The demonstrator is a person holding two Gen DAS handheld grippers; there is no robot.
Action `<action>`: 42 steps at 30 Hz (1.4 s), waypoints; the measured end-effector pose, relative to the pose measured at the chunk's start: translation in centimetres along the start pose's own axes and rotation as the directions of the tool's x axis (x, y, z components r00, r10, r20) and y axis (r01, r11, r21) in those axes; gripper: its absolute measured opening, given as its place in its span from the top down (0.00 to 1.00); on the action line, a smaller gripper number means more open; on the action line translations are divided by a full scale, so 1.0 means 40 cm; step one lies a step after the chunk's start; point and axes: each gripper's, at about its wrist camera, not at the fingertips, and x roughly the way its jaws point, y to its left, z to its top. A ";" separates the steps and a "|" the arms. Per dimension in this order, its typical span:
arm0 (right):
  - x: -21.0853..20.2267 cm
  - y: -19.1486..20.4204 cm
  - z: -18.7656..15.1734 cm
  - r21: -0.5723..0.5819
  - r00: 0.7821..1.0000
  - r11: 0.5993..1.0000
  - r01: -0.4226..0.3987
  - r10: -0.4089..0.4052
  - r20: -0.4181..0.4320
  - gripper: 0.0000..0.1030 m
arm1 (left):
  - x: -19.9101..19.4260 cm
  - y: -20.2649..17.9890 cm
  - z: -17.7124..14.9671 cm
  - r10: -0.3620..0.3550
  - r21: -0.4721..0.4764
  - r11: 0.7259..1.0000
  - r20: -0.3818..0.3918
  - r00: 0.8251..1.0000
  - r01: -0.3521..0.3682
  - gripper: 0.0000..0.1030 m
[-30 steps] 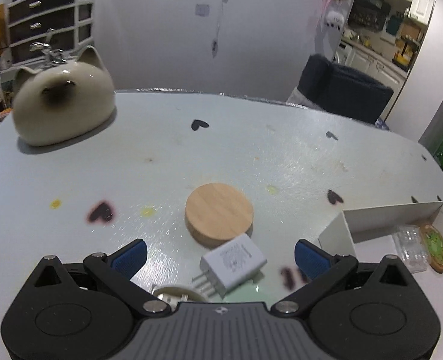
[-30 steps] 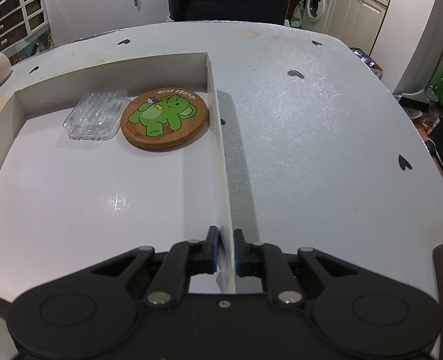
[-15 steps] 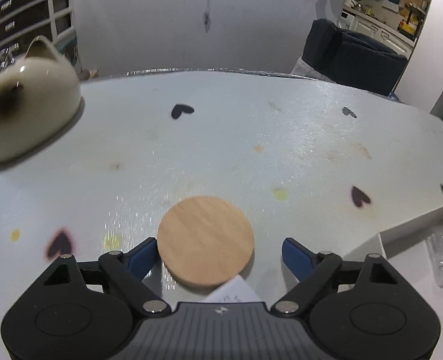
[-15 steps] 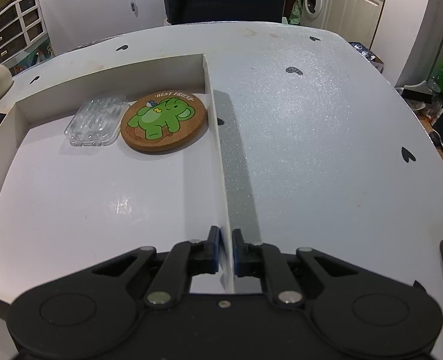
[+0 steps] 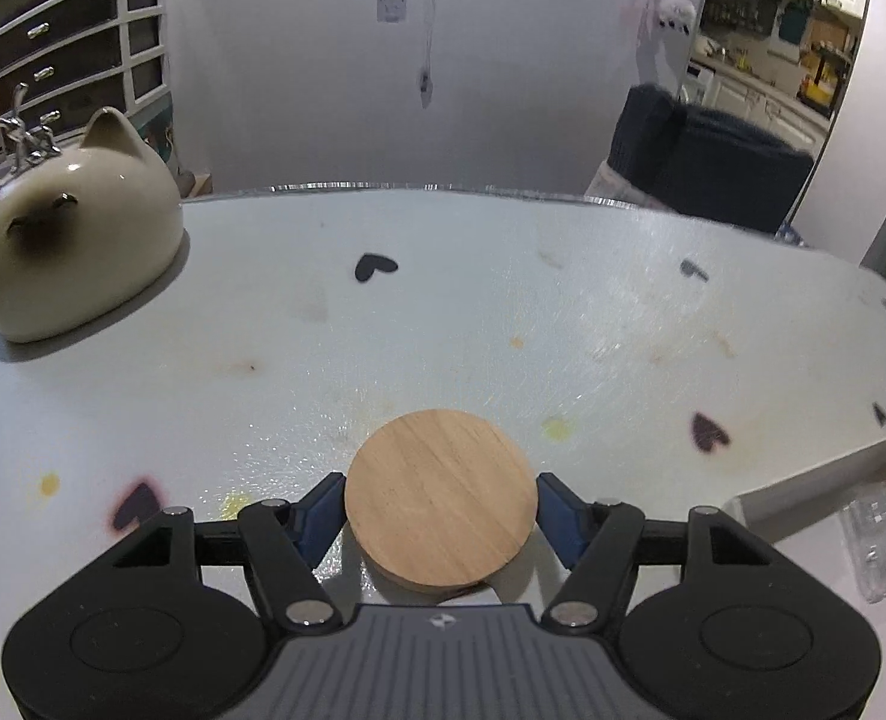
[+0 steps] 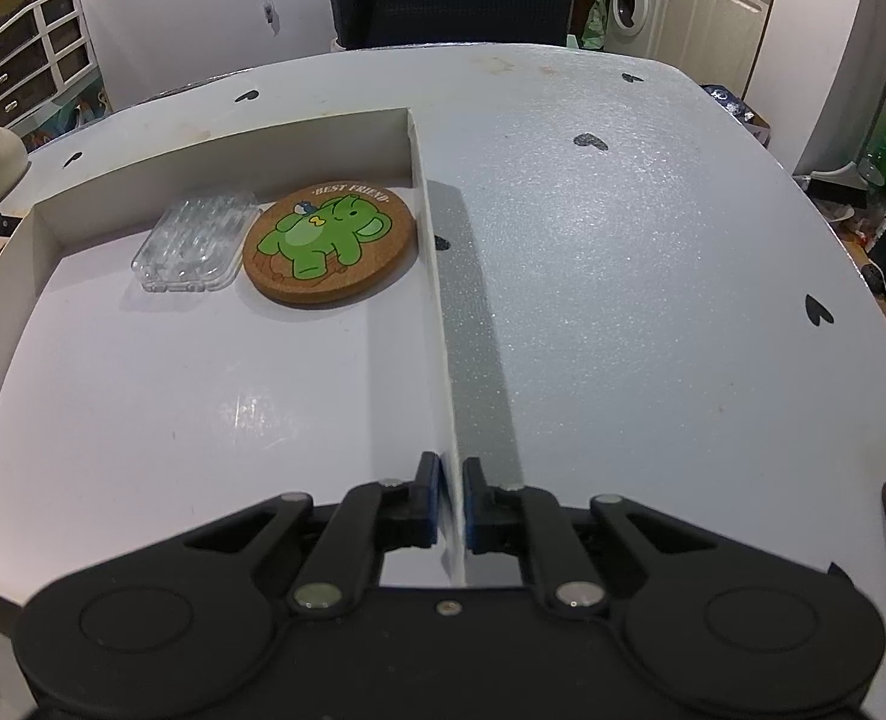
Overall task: Organize rigid objects
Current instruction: 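Move the left gripper back and grasp the round wooden lid, then carry the wooden lid into the white tray and release it with the left gripper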
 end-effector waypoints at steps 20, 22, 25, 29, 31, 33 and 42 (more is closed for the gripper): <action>-0.003 0.006 -0.007 -0.006 1.000 1.000 0.012 -0.012 0.017 0.91 | -0.206 -0.192 -0.070 -0.223 0.116 0.970 0.074 0.972 0.214 0.34; -0.003 0.004 -0.007 -0.003 1.000 1.000 0.011 -0.011 0.018 0.91 | -0.209 -0.237 -0.079 -0.251 0.144 0.960 0.074 0.965 0.239 0.34; -0.005 0.003 -0.009 0.002 1.000 1.000 0.010 -0.010 0.022 0.91 | -0.205 -0.304 -0.086 -0.270 0.181 0.950 0.066 0.961 0.255 0.34; -0.006 0.002 -0.014 0.006 0.999 1.000 0.011 -0.011 0.030 0.91 | -0.178 -0.379 -0.091 -0.269 0.188 0.948 0.035 0.963 0.258 0.34; -0.007 0.001 -0.015 0.010 0.999 1.000 0.009 -0.009 0.034 0.91 | -0.159 -0.409 -0.092 -0.259 0.193 0.949 0.021 0.966 0.250 0.34; -0.007 0.000 -0.016 0.014 0.999 1.000 0.007 -0.007 0.036 0.91 | -0.135 -0.439 -0.094 -0.233 0.207 0.952 0.004 0.972 0.227 0.34; -0.006 0.001 -0.015 0.008 0.999 1.000 0.006 -0.006 0.037 0.91 | -0.020 -0.489 -0.109 -0.108 0.216 0.969 -0.067 0.992 0.120 0.34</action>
